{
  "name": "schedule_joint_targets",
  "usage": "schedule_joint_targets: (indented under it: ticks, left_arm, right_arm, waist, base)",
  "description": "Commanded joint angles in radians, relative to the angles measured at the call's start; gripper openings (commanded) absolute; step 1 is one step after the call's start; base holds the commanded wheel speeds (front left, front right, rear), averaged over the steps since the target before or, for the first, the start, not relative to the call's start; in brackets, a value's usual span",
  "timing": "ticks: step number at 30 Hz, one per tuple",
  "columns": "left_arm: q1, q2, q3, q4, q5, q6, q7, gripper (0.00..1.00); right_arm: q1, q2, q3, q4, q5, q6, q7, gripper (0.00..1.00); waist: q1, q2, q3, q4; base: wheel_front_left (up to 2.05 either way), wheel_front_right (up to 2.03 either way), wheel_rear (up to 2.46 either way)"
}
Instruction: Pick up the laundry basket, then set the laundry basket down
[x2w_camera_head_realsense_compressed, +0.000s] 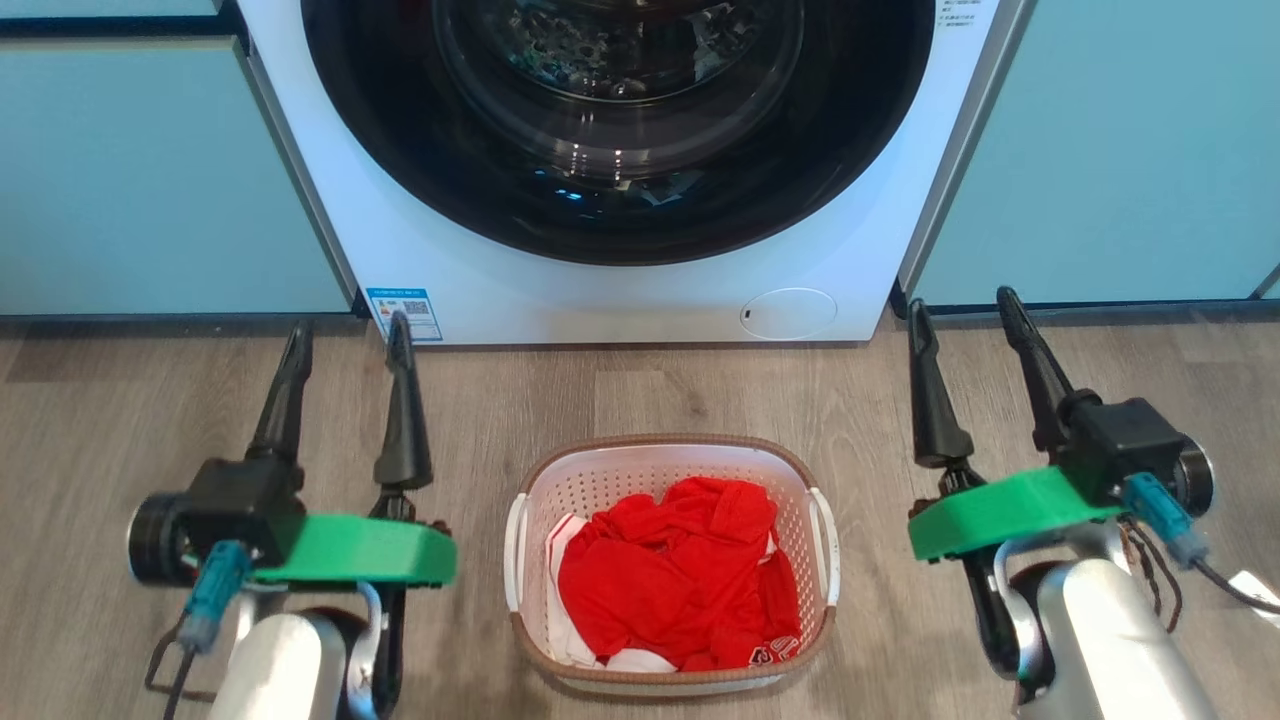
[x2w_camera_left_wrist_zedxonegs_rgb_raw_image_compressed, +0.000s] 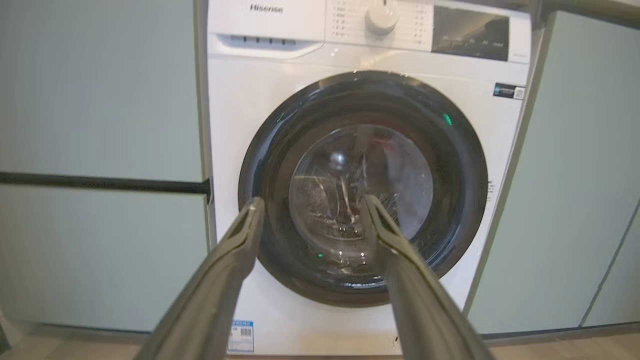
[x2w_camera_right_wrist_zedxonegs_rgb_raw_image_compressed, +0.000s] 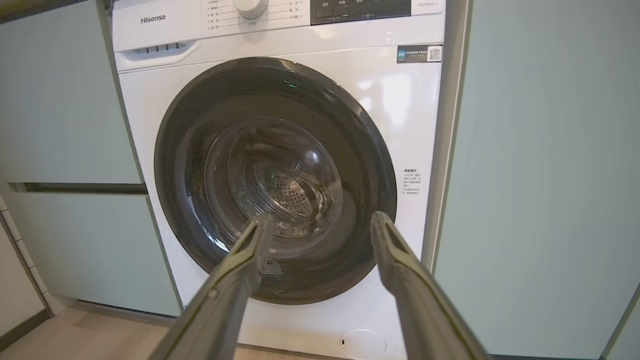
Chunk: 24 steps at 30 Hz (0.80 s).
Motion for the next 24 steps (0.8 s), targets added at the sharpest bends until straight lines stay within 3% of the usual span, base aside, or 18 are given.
schedule_joint_targets:
  ticks: [1,7,12,16,20,24]
  left_arm:
    - [-0.043,-0.004,0.031,-0.054,0.035,0.01,-0.013,1.0]
    - [-0.019,-0.007,0.029,-0.1,0.139,0.072,-0.03,1.0]
    - [-0.013,-0.007,0.011,-0.082,0.183,0.08,-0.045,1.0]
    - [0.003,-0.015,0.023,0.001,0.122,0.045,-0.045,1.0]
    - [0.012,-0.026,0.042,0.123,0.038,-0.027,-0.045,1.0]
    - [0.004,-0.031,0.058,0.205,-0.001,-0.071,-0.045,1.0]
  right_arm:
    - [-0.029,-0.007,0.026,-0.047,-0.033,0.006,-0.013,1.0]
    - [-0.014,-0.008,0.037,-0.072,-0.099,0.006,-0.03,1.0]
    - [-0.01,-0.008,0.034,-0.048,-0.124,0.006,-0.045,1.0]
    - [-0.002,-0.008,0.01,0.003,-0.084,0.006,-0.045,1.0]
    - [0.005,-0.008,-0.001,0.087,-0.068,0.006,-0.045,1.0]
    - [0.0,-0.008,-0.002,0.133,-0.057,0.006,-0.045,1.0]
  waist:
    - [0.0,0.0,0.002,0.001]
    - [0.0,0.0,0.004,0.001]
    - [0.0,0.0,0.004,0.001]
    - [0.0,0.0,0.002,-0.001]
    - [0.0,0.0,-0.001,-0.006]
    - [0.0,0.0,0.004,-0.009]
  base:
    - [0.0,0.0,0.0]
    - [0.0,0.0,0.0]
    - [0.0,0.0,0.0]
    - [0.0,0.0,0.0]
    - [0.0,0.0,0.0]
    - [0.0,0.0,0.0]
